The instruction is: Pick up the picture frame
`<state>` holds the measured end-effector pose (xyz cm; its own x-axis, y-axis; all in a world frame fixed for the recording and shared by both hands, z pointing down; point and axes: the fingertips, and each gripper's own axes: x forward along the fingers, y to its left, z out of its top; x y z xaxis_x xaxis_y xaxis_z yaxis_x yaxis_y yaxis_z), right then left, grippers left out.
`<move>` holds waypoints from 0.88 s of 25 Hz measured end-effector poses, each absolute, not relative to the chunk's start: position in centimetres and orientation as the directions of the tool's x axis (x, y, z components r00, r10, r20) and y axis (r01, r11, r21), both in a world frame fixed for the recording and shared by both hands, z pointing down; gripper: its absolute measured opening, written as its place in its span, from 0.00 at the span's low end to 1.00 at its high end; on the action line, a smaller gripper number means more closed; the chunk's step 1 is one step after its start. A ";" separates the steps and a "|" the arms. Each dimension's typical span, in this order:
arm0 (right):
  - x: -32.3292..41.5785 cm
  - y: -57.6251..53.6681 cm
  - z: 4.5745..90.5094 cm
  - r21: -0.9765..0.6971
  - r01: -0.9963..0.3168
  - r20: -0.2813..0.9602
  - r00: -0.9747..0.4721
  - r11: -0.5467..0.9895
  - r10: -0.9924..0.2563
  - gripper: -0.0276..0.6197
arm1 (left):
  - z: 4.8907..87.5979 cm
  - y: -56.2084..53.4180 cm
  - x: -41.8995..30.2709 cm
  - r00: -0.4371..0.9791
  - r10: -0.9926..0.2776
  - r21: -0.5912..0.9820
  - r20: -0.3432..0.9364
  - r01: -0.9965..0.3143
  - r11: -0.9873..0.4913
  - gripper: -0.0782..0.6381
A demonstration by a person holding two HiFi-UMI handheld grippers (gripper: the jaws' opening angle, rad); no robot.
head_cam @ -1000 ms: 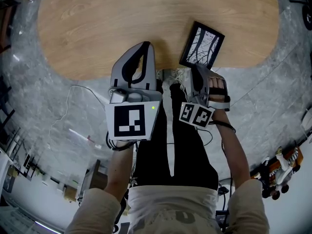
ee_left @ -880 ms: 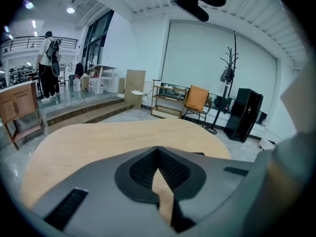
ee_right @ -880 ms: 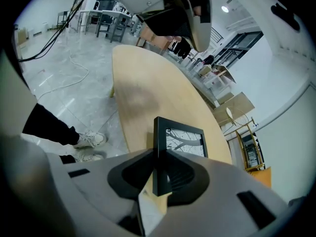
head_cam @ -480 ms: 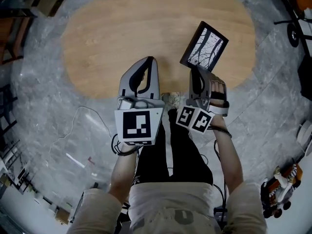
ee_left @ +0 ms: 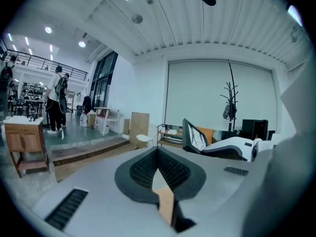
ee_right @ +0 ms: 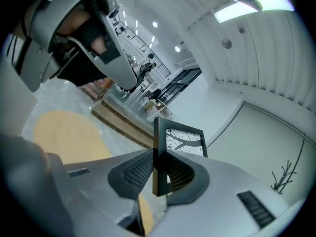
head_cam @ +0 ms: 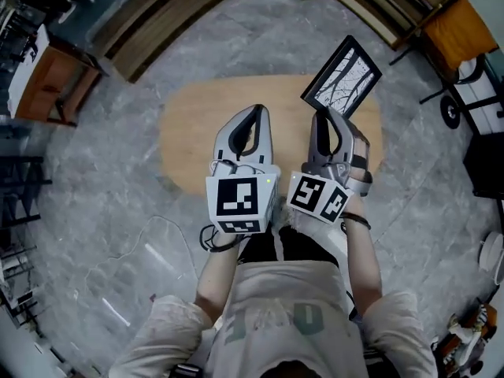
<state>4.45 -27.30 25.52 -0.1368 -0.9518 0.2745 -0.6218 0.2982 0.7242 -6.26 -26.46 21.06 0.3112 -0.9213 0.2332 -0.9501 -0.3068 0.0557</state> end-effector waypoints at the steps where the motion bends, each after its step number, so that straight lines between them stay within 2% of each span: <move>1: 4.1 -26.9 23.6 0.706 -0.641 0.261 -0.159 0.300 -0.952 0.17 | 19.1 -26.0 -6.3 0.303 -0.929 0.043 0.214 -0.953 -0.301 0.12; 10: 1.3 -22.0 10.6 0.512 -0.815 0.085 -0.267 0.272 -0.960 0.17 | 7.5 -20.5 -7.9 0.288 -0.957 -0.002 0.040 -0.958 -0.288 0.12; 15: 1.6 -19.3 6.1 0.260 -0.916 -0.054 -0.329 0.305 -0.943 0.17 | 6.0 -18.6 -8.1 0.271 -0.962 -0.005 -0.024 -0.962 -0.271 0.12; 22: 2.2 -17.1 6.9 0.123 -0.923 -0.023 -0.371 0.366 -0.928 0.17 | 6.4 -17.6 -8.2 0.276 -0.961 -0.020 -0.016 -0.961 -0.275 0.12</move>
